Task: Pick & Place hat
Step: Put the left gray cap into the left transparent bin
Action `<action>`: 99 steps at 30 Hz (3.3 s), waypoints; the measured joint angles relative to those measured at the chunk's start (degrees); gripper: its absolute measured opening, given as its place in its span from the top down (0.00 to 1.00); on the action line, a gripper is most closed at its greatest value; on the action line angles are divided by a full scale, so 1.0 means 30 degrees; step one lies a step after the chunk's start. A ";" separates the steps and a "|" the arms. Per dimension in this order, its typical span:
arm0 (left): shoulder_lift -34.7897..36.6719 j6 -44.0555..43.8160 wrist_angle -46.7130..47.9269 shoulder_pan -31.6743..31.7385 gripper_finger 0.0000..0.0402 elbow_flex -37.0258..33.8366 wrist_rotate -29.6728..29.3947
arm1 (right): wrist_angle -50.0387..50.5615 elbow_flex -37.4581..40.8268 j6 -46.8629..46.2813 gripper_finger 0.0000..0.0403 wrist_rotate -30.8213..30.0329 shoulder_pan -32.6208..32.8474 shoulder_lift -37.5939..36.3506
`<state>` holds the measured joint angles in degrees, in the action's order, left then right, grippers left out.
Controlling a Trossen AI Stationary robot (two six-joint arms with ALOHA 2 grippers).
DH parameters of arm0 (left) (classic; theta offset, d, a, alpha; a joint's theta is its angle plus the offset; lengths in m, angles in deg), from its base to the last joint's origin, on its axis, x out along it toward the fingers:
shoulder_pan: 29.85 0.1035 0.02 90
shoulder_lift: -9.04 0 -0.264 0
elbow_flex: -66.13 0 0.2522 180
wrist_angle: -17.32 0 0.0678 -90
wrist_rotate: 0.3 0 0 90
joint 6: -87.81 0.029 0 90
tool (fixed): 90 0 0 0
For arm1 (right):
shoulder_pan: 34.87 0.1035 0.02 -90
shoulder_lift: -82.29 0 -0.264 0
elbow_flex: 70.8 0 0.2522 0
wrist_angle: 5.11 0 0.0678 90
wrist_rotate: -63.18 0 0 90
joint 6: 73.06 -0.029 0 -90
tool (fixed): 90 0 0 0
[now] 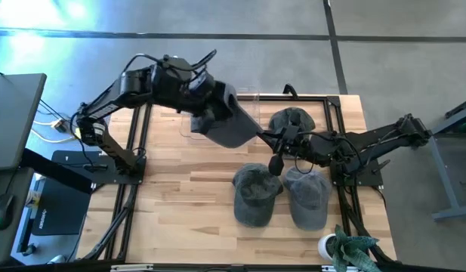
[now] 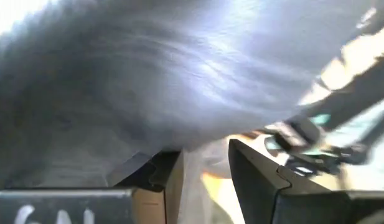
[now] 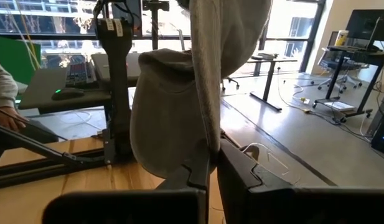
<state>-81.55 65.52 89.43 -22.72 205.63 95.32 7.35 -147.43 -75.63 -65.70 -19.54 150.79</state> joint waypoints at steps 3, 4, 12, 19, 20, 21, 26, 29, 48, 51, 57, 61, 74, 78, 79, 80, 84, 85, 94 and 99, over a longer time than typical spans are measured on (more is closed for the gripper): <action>0.0987 0.0001 0.0577 0.0003 0.70 -0.0015 0.1401 | 0.0007 0.0000 0.0000 0.98 0.0014 0.0000 0.0004; 0.1187 0.0021 0.0439 -0.0003 0.70 0.0070 0.1608 | 0.0007 0.0000 0.0000 0.98 0.0046 0.0000 0.0003; 0.3513 0.1656 0.2561 0.0000 0.70 -0.0044 -0.3065 | -0.0009 0.0000 0.0024 0.98 0.0671 0.0000 0.0004; 0.3426 0.4397 0.5278 0.0000 0.59 -0.0028 -0.5641 | -0.0061 0.0000 0.0362 0.98 0.0906 0.0000 0.0004; 0.3290 0.4405 0.5793 -0.0007 0.55 -0.0029 -0.5977 | -0.0080 0.0000 0.0364 0.98 0.0908 0.0000 0.0004; 0.3110 0.4382 0.5938 -0.0005 0.51 -0.0004 -0.6299 | -0.0080 0.0000 0.0362 0.98 0.0911 0.0000 0.0001; 0.2510 0.4354 0.7006 0.0004 0.27 0.0006 -0.8553 | -0.0080 0.0000 0.0364 0.99 0.1158 0.0000 0.0004; 0.2134 0.4336 0.7383 0.0007 0.18 -0.0039 -0.9148 | -0.0080 0.0000 0.0364 0.98 0.1166 0.0000 0.0001; 0.0759 0.6375 0.5872 0.0000 0.91 0.0000 -0.8134 | -0.0080 0.0000 0.0357 0.97 0.1596 0.0007 0.0004; 0.0732 0.6368 0.5869 0.0000 0.97 -0.0022 -0.7958 | -0.0073 0.0000 0.0346 0.95 0.1602 0.0007 0.0004; 0.0990 0.6395 0.6130 0.0007 0.97 -0.0015 -0.7301 | -0.0050 0.0000 0.0353 0.90 0.1614 0.0007 0.0004; 0.1056 0.6496 0.6264 0.0015 0.97 0.0000 -0.7642 | 0.0766 -0.0015 0.0210 0.85 0.1616 0.0007 -0.0003; 0.0703 0.6849 0.8041 0.3046 0.98 0.0015 -0.6684 | 0.3825 -0.0015 -0.2142 0.67 0.1305 0.0007 -0.0003; 0.0047 0.6408 0.8874 0.4765 0.98 -0.0020 -0.6674 | 0.3811 -0.0015 -0.2142 0.67 0.1311 0.0007 -0.0003; -0.0112 0.6030 0.9049 0.5149 0.98 -0.0007 -0.6677 | 0.3805 -0.0015 -0.2142 0.67 0.1311 0.0007 -0.0003; -0.0274 0.5681 0.9364 0.5584 0.98 -0.0004 -0.6669 | 0.3803 -0.0015 -0.2146 0.67 0.1311 0.0007 -0.0003; -0.1217 0.4307 1.0152 0.7037 0.98 -0.0004 -0.6539 | 0.3800 -0.0015 -0.2149 0.67 0.1319 0.0007 -0.0003; -0.1528 0.4104 1.0245 0.7253 0.98 0.0000 -0.6534 | 0.3803 -0.0015 -0.2149 0.67 0.1375 0.0007 -0.0003; -0.3445 0.4846 1.0576 0.8896 0.98 -0.0051 -0.6150 | 0.4080 -0.0015 -0.2146 0.67 0.2170 0.0058 -0.0128; -0.4657 0.5221 1.0480 0.9083 0.98 -0.0134 -0.6154 | 0.4744 -0.0015 -0.2628 0.67 0.4030 0.0058 -0.0816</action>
<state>-95.52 81.19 120.87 4.53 205.22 76.86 21.58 -147.47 -83.51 -53.61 -19.36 148.34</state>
